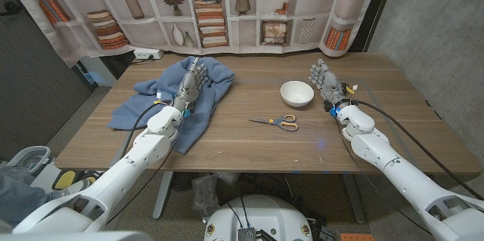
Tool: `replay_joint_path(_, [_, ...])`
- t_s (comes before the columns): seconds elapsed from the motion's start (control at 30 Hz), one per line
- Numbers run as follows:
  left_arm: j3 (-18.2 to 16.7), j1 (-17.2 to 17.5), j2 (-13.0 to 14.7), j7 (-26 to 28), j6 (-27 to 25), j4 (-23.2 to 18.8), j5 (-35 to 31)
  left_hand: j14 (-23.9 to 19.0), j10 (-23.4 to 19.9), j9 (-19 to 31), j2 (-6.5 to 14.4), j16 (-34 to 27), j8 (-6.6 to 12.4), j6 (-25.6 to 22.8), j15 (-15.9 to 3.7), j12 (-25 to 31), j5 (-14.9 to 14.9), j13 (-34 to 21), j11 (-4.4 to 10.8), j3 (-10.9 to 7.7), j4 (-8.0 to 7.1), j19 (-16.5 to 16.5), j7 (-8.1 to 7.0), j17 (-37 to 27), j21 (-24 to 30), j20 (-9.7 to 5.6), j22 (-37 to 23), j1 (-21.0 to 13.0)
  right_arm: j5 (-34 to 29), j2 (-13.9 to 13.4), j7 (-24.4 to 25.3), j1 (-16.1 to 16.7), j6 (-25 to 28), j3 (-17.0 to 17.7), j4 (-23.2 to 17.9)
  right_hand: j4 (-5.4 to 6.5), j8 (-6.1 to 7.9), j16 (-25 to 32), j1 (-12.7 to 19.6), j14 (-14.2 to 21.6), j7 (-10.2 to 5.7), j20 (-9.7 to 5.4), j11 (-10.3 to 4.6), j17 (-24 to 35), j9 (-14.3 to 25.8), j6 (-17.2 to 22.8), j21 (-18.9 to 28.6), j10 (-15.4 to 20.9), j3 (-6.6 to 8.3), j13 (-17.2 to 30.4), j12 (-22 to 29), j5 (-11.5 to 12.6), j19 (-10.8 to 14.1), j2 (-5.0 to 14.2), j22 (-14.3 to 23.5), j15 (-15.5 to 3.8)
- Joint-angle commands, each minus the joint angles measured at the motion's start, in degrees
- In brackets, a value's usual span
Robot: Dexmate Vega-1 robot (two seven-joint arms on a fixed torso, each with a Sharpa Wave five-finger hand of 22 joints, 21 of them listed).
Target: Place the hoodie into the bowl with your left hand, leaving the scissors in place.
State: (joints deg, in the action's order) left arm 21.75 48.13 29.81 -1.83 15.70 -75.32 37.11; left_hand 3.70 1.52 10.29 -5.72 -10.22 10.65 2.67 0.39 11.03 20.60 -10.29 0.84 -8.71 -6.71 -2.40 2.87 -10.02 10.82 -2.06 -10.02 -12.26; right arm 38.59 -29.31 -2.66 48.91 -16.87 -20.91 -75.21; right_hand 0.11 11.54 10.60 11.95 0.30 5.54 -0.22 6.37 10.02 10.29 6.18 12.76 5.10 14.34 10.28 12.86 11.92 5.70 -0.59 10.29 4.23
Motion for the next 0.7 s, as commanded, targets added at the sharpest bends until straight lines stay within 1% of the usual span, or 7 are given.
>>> replay_joint_path(0.03, [0.48, 0.12, 0.33, -0.45, -1.17, -0.81, -0.34, 0.29, 0.27, 0.20, 0.14, -0.37, 0.46, 0.14, -0.01, 0.31, 0.33, -0.30, 0.22, -0.36, 0.15, -0.61, 0.22, -0.27, 0.42, -1.35, -0.23, -0.59, 1.28, -0.79, -0.50, 2.20, -0.02, 0.91, -2.39, -0.07, 0.29, 0.34, 0.45, 0.02, 0.16, 0.01, 0.62, 0.21, 0.32, 0.57, 0.23, 0.12, 0.44, 0.31, 0.14, 0.31, 0.32, -0.07, 0.08, 0.38])
replay_joint_path(0.13, [0.44, 0.21, 0.33, -0.48, -0.88, -0.99, -0.39, 0.09, 0.12, 0.20, 0.22, -0.45, 0.53, -0.05, -0.06, 0.37, 0.37, -0.31, 0.05, -0.32, 0.18, -0.60, 0.25, -0.27, 0.44, -1.39, -0.23, -0.66, 1.07, -0.94, -0.19, 2.50, -0.12, 0.96, -2.76, -0.09, 0.27, 0.33, 0.46, 0.04, 0.12, 0.00, 0.67, 0.21, 0.32, 0.60, 0.22, 0.13, 0.43, 0.31, 0.13, 0.30, 0.37, -0.05, 0.08, 0.38])
replay_joint_path(0.33, [0.65, -0.38, 0.10, -1.21, -0.73, -1.13, -0.31, -0.05, -0.06, 0.21, 0.32, -0.49, 0.59, -0.22, -0.07, 0.44, 0.41, -0.31, 0.26, -0.28, 0.21, -0.60, 0.14, -0.27, 0.45, -1.38, -0.23, -0.75, 1.16, -0.98, -0.16, 3.05, -0.71, 1.18, -3.08, -0.15, 0.24, 0.29, 0.45, 0.08, 0.15, 0.02, 0.75, 0.22, 0.32, 0.70, 0.13, 0.23, 0.39, 0.32, 0.12, 0.28, 0.37, -0.03, 0.09, 0.44])
replay_joint_path(0.43, [0.97, -0.70, 0.63, -1.48, -1.30, -1.91, -0.76, -0.10, -0.17, 0.21, 0.38, -0.50, 0.58, -0.21, -0.05, 0.49, 0.44, -0.31, 0.49, -0.26, 0.23, -0.60, 0.11, -0.27, 0.46, -1.36, -0.23, -0.81, 1.33, -0.97, -0.38, 3.41, -1.24, 1.36, -3.00, -0.17, 0.22, 0.29, 0.42, 0.16, 0.20, 0.07, 0.69, 0.23, 0.33, 0.78, 0.09, 0.22, 0.36, 0.32, 0.08, 0.27, 0.42, -0.01, 0.09, 0.44])
replay_joint_path(0.7, [1.23, -0.58, 1.86, -1.17, -2.27, -4.23, -1.72, -0.22, -0.36, 0.21, 0.54, -0.53, 0.64, -0.38, -0.07, 0.55, 0.50, -0.32, 0.17, -0.22, 0.27, -0.63, 0.20, -0.26, 0.46, -1.16, -0.23, -0.96, 1.58, -1.12, -0.99, 3.89, -1.74, 1.49, -2.92, -0.24, 0.17, 0.28, 0.43, 0.28, 0.16, 0.10, 0.68, 0.24, 0.33, 0.87, 0.01, 0.33, 0.33, 0.32, 0.08, 0.25, 0.50, 0.05, 0.10, 0.44])
